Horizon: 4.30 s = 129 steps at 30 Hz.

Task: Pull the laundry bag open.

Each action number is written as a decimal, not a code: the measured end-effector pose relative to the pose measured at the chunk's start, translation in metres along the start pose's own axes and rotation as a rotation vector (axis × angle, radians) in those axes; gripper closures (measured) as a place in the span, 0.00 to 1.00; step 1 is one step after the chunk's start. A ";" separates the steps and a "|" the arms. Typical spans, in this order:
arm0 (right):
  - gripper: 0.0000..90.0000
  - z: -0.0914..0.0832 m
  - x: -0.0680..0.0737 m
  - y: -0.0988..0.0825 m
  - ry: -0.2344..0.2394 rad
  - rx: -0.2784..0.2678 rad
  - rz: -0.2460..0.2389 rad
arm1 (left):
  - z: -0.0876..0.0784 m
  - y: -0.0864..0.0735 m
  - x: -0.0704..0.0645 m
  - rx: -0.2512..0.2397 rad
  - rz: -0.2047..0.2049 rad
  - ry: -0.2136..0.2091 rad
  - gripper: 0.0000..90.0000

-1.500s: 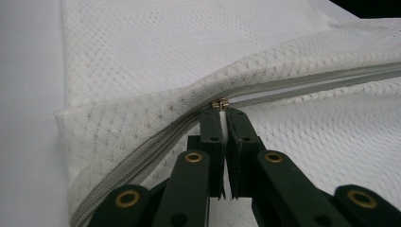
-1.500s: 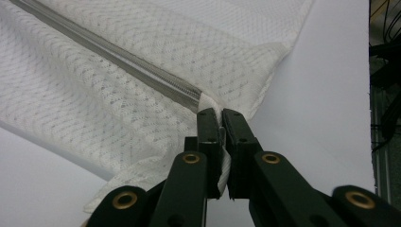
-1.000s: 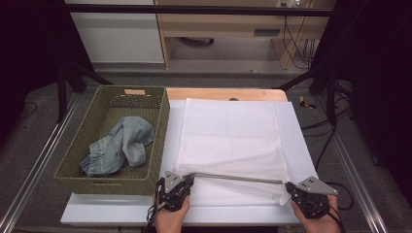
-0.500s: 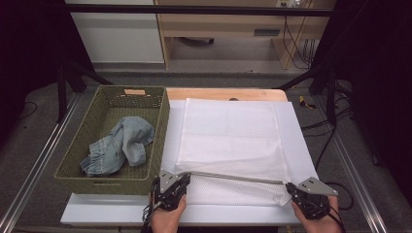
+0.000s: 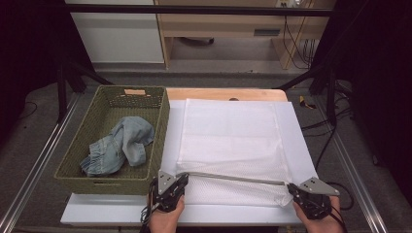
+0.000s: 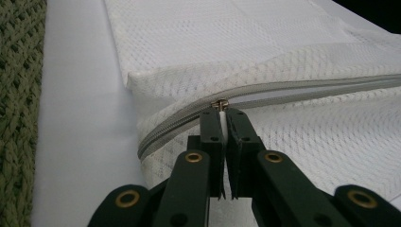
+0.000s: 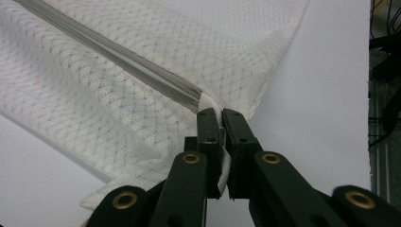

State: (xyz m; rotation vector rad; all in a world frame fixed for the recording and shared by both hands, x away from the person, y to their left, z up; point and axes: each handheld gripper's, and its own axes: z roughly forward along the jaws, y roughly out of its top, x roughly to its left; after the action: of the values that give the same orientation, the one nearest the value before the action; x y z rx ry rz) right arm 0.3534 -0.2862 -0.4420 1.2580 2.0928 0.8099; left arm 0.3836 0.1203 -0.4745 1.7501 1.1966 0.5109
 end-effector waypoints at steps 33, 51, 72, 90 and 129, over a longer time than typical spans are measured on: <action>0.96 0.005 -0.001 0.000 0.004 0.041 -0.011 | -0.011 -0.011 0.005 0.010 -0.025 0.006 0.96; 0.96 0.008 -0.005 -0.002 0.012 0.061 0.000 | -0.019 -0.019 0.005 0.022 -0.012 0.031 0.96; 0.96 0.011 -0.008 -0.004 0.022 0.088 -0.004 | -0.027 -0.027 0.013 0.016 -0.034 0.039 0.96; 0.97 0.013 -0.009 -0.005 0.026 0.105 0.000 | -0.027 -0.032 0.016 0.008 -0.049 0.040 0.96; 0.70 0.007 -0.010 -0.008 0.028 0.007 -0.013 | -0.023 -0.028 -0.002 0.031 0.087 0.051 0.85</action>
State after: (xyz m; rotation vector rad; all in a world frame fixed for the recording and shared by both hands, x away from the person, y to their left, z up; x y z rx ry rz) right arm 0.3584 -0.2971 -0.4508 1.2416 2.1258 0.8200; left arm 0.3513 0.1319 -0.4874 1.8318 1.1728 0.5944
